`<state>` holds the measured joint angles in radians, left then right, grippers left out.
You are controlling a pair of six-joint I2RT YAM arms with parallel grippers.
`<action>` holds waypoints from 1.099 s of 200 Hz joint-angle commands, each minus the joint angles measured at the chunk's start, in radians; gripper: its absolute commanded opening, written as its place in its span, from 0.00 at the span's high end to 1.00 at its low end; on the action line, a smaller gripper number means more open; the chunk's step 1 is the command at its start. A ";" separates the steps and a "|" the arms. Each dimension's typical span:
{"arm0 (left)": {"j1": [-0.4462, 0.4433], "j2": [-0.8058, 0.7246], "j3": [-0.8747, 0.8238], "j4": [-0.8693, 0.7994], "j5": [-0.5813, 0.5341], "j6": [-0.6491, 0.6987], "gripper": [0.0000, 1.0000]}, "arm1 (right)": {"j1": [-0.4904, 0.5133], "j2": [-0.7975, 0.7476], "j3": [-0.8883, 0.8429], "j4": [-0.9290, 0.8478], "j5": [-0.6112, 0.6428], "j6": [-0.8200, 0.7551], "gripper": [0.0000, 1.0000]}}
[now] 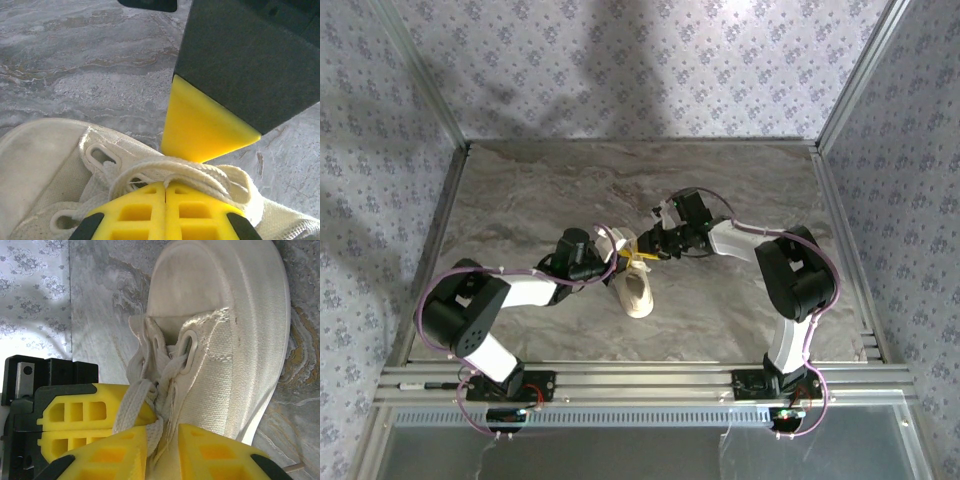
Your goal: Tie the shoes
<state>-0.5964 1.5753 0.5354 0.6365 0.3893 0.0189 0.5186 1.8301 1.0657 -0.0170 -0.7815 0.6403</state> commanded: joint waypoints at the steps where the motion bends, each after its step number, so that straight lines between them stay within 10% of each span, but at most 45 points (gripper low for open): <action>1: -0.008 0.004 -0.017 0.012 0.042 0.036 1.00 | 0.002 -0.018 -0.007 0.025 -0.030 0.020 0.77; 220: -0.018 0.057 0.001 0.057 0.056 0.080 0.99 | 0.022 0.053 0.033 -0.002 -0.094 0.028 0.69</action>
<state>-0.5968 1.6138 0.5358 0.6815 0.4152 0.0605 0.5316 1.8538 1.0695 0.0162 -0.8360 0.6662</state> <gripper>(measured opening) 0.044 0.310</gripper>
